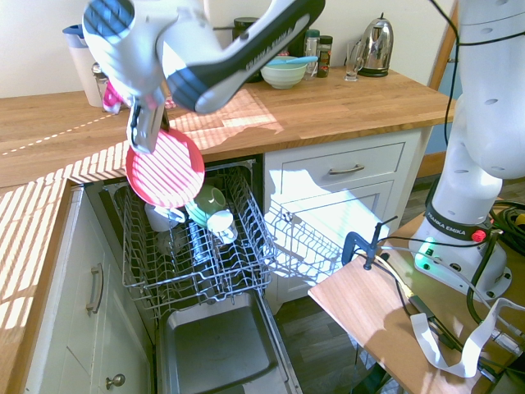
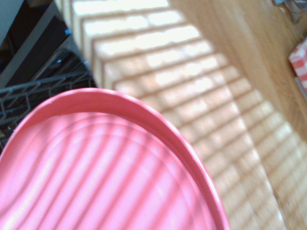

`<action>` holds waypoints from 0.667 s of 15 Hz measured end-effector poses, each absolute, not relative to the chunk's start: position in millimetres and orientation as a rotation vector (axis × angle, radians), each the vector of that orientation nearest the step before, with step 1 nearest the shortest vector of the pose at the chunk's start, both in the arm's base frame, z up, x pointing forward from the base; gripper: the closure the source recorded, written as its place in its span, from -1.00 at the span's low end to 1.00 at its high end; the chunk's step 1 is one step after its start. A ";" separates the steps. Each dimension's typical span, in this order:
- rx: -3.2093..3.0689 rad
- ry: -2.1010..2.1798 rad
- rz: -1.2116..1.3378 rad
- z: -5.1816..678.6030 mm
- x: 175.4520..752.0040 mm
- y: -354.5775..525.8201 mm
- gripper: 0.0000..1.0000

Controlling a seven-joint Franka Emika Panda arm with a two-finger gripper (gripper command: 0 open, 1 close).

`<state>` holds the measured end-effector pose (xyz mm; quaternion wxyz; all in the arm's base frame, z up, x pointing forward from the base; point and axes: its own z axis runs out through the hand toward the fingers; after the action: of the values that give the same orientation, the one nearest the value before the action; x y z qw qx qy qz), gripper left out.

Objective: Put the plate in the dishwasher

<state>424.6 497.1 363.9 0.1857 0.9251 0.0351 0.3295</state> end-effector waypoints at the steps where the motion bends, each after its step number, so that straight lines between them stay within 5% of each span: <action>1: 2.540 0.161 0.952 327.3 423.5 510.4 1.00; 9: 2.303 0.375 0.857 198.7 406.6 605.8 1.00; 10: 2.315 0.378 0.812 187.7 406.7 610.0 -1.00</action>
<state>406.7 610.0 187.7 0.3236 0.8825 0.1440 0.3095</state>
